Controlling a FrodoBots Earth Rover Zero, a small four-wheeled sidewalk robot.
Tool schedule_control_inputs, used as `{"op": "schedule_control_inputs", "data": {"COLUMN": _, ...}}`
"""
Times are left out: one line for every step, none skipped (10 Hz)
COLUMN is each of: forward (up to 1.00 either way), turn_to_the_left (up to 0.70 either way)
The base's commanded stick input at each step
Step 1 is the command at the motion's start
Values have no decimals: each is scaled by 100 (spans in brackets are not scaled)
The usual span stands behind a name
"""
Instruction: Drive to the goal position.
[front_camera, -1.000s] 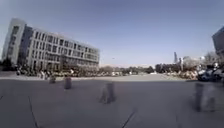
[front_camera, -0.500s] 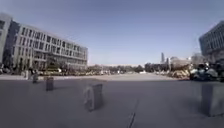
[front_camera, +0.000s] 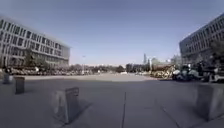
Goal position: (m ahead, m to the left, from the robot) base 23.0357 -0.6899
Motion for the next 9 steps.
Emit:
{"op": "schedule_control_inputs", "data": {"forward": 100, "turn_to_the_left": -39}}
{"op": "schedule_control_inputs", "data": {"forward": 100, "turn_to_the_left": -39}}
{"op": "schedule_control_inputs", "data": {"forward": 100, "turn_to_the_left": -26}}
{"op": "schedule_control_inputs", "data": {"forward": 100, "turn_to_the_left": 1}}
{"op": "schedule_control_inputs", "data": {"forward": 100, "turn_to_the_left": 1}}
{"op": "schedule_control_inputs", "data": {"forward": 100, "turn_to_the_left": 1}}
{"op": "schedule_control_inputs", "data": {"forward": 100, "turn_to_the_left": 1}}
{"op": "schedule_control_inputs", "data": {"forward": 100, "turn_to_the_left": 20}}
{"op": "schedule_control_inputs", "data": {"forward": 100, "turn_to_the_left": 41}}
